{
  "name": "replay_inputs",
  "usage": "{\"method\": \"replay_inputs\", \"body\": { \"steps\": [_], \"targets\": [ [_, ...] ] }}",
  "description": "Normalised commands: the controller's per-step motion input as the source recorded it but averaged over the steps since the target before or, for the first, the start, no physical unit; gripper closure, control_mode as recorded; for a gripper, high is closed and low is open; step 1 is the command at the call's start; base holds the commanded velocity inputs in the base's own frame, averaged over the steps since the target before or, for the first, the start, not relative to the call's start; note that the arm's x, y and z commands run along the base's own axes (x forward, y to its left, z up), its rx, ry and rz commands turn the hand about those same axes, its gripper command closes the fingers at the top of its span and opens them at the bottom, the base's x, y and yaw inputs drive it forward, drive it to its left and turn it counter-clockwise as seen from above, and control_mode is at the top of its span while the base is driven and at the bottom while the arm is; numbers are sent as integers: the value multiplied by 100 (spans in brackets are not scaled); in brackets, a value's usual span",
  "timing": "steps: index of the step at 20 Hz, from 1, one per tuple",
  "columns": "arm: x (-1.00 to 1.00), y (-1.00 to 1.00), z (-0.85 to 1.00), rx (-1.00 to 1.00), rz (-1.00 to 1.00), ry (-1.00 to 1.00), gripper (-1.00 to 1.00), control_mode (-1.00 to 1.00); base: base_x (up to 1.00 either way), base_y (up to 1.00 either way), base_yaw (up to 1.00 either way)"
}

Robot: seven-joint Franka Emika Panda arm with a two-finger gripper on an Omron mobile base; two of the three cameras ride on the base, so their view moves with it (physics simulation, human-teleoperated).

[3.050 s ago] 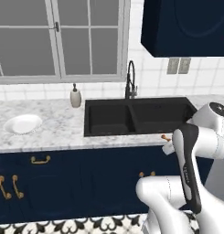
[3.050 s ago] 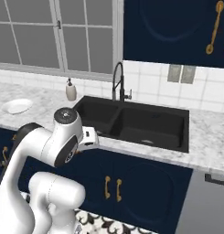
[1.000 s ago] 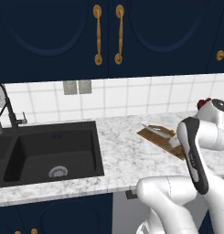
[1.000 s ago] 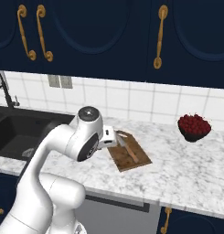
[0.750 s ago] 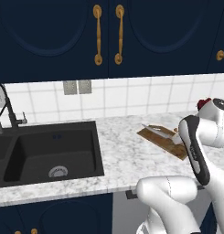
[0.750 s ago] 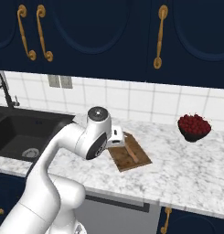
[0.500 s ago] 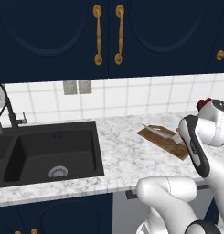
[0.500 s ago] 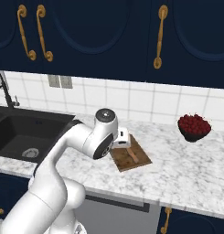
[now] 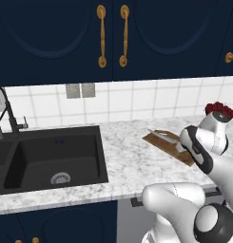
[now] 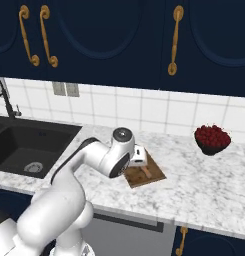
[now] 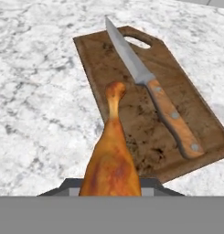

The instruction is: Pick up the knife from the drawer and place it on the cutting board. Then place the meat from the plate to the cutting board.

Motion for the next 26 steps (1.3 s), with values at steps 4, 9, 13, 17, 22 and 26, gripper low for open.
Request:
{"method": "replay_inputs", "body": {
  "steps": [4,9,13,17,22,26],
  "targets": [
    [32,-13,-33,0,0,0,100,-100,0,0,0],
    [34,-12,-30,0,0,0,100,-100,0,0,0],
    [34,-14,-22,0,0,0,100,-100,0,0,0],
    [35,-13,-19,0,0,0,-100,-100,0,0,0],
    [32,0,-10,0,0,0,-100,-100,0,0,0],
    [13,-3,0,0,0,0,-100,-100,0,0,0]
  ]
}}
